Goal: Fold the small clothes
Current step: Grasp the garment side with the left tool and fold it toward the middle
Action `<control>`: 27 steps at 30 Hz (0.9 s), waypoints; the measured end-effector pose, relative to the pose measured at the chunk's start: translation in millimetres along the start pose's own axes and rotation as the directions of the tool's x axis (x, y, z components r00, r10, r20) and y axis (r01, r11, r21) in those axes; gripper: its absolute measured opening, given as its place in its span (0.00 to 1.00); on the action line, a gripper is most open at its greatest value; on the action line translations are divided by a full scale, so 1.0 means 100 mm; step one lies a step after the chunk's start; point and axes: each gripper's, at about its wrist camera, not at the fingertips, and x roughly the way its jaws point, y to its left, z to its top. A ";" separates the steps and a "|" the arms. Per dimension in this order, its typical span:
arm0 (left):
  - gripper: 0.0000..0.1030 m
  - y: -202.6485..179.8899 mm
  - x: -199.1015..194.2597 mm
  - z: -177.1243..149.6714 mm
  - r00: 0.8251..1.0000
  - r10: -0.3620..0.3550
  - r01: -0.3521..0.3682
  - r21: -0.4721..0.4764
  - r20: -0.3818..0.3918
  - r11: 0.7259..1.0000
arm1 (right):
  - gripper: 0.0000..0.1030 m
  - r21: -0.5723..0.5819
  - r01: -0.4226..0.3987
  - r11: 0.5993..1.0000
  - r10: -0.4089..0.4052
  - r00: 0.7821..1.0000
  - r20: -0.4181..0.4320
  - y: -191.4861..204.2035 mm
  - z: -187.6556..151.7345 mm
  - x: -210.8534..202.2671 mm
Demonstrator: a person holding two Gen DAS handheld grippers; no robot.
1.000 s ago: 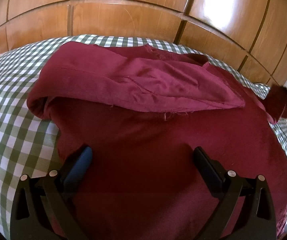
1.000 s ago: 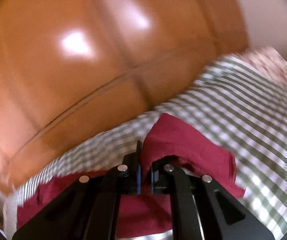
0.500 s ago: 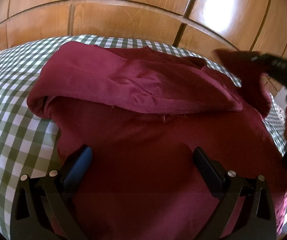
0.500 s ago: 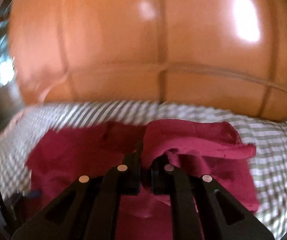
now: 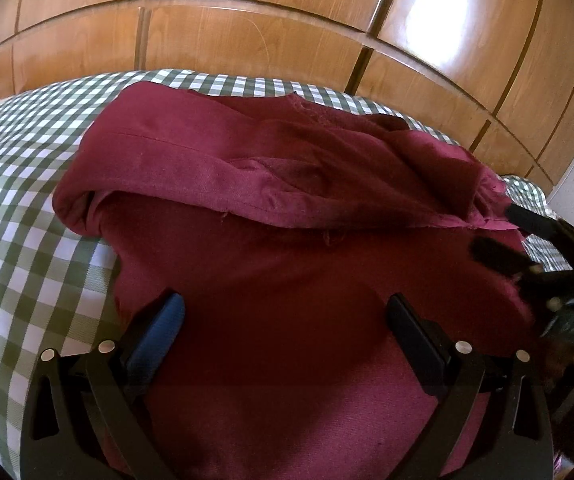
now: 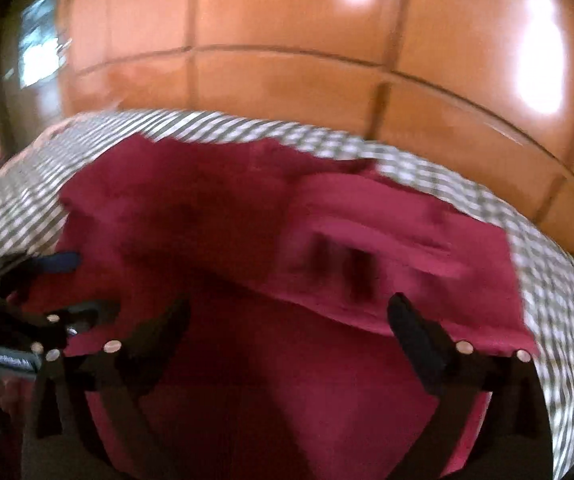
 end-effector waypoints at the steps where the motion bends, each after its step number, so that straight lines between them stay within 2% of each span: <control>1: 0.96 0.00 0.00 0.00 1.000 0.003 -0.003 0.002 -0.001 1.000 | 0.98 0.037 0.052 0.998 -0.052 0.999 0.013 -0.09 -0.01 -0.05; 3: 0.96 -0.04 0.00 0.00 1.000 0.026 -0.025 0.015 -0.012 1.000 | 0.98 0.150 0.180 0.972 -0.184 0.983 0.013 -0.32 -0.07 -0.11; 6: 0.96 -0.12 0.02 0.03 0.995 0.092 -0.090 0.055 -0.037 0.994 | 0.98 0.293 0.315 0.903 -0.304 0.949 -0.083 -0.63 -0.15 -0.01; 7: 0.96 -0.18 0.02 0.06 0.991 0.120 -0.116 0.080 -0.051 0.990 | 0.98 0.325 0.327 0.887 -0.305 0.945 -0.119 -0.71 -0.19 0.05; 9: 0.96 -0.29 -0.03 0.13 0.991 0.121 -0.115 0.111 -0.048 0.987 | 0.98 0.380 0.320 0.868 -0.263 0.945 -0.196 -0.84 -0.27 0.23; 11: 0.96 -0.45 -0.16 0.25 0.995 0.098 -0.098 0.130 0.007 0.987 | 0.98 0.428 0.300 0.852 -0.218 0.948 -0.231 -0.94 -0.31 0.32; 13: 0.96 -0.68 -0.24 0.41 0.994 0.088 -0.097 0.167 0.060 0.981 | 0.98 0.460 0.291 0.839 -0.212 0.953 -0.215 -0.99 -0.34 0.27; 15: 0.96 -0.97 -0.21 0.56 0.993 0.087 -0.102 0.231 0.075 0.968 | 0.98 0.473 0.296 0.830 -0.230 0.954 -0.194 -0.99 -0.35 0.21; 17: 0.96 -1.27 -0.14 0.67 0.992 0.090 -0.114 0.307 0.091 0.945 | 0.98 0.489 0.306 0.817 -0.245 0.951 -0.187 -1.02 -0.37 0.19; 19: 0.96 -1.57 -0.06 0.73 0.986 0.113 -0.153 0.394 0.124 0.906 | 0.98 0.515 0.307 0.801 -0.250 0.952 -0.180 -1.05 -0.40 0.16; 22: 0.96 -1.90 0.18 0.78 0.973 0.155 -0.223 0.522 0.171 0.823 | 0.98 0.545 0.285 0.789 -0.233 0.959 -0.164 -1.12 -0.42 0.14; 23: 0.92 -1.99 0.30 0.79 0.967 0.178 -0.250 0.558 0.180 0.791 | 0.98 0.550 0.279 0.787 -0.227 0.960 -0.162 -1.13 -0.42 0.15; 24: 0.89 -2.03 0.40 0.81 0.965 0.192 -0.260 0.578 0.177 0.773 | 0.98 0.554 0.275 0.786 -0.224 0.961 -0.160 -1.14 -0.42 0.14; 25: 0.84 -2.04 0.49 0.83 0.966 0.199 -0.258 0.588 0.165 0.767 | 0.98 0.557 0.272 0.785 -0.222 0.962 -0.157 -1.14 -0.42 0.14; 27: 0.77 -2.04 0.58 0.85 0.970 0.202 -0.243 0.586 0.136 0.773 | 0.98 0.561 0.267 0.784 -0.220 0.964 -0.152 -1.14 -0.42 0.12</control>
